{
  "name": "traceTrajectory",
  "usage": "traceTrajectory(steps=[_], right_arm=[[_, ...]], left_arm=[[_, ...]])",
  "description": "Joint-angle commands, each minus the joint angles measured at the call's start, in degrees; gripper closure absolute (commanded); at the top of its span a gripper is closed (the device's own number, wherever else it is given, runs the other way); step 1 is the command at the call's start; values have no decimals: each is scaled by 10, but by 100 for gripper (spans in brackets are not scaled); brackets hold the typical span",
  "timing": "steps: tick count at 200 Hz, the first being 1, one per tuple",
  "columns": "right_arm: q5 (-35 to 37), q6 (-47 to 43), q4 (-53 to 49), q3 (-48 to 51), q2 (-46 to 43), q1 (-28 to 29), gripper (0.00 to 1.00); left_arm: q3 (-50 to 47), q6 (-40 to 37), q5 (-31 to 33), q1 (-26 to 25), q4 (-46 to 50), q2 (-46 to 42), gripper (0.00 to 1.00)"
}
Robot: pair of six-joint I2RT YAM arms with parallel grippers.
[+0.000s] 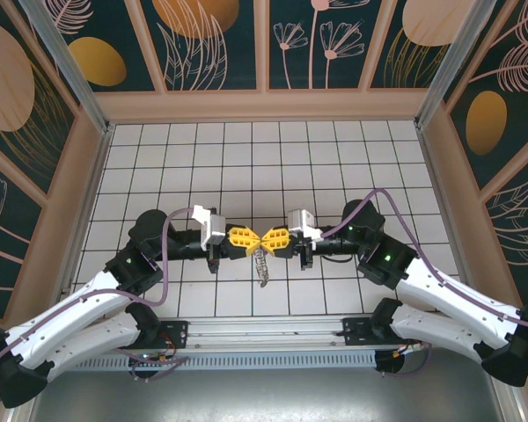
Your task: Put the keys on the keyring
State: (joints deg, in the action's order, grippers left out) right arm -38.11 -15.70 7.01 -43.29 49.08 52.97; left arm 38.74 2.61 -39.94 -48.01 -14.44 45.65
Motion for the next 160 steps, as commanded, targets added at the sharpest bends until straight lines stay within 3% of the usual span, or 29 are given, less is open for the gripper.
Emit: traceTrajectory(steps=[1,16,44,72,104,144,160], right_arm=[[12,-11,-10,-9,0,5,100],[38,-29,-56,-26,0,6,100],[90,-63,-153,-72,19,9,100],[106,-83,-210,-108,51,12,100],[103,-89,-237,-133,78,16,100],[100,-99,-252,-146,88,21,100],[94,-99,-250,-145,84,20,100]], left_arm=[[27,-25,17,-3,45,6,100],[52,-49,45,-3,119,12,100],[98,-97,88,-3,250,25,84],[137,-133,112,-3,334,47,82],[166,-164,125,-3,384,75,83],[167,-181,127,-3,392,92,100],[166,-178,123,-3,383,90,100]])
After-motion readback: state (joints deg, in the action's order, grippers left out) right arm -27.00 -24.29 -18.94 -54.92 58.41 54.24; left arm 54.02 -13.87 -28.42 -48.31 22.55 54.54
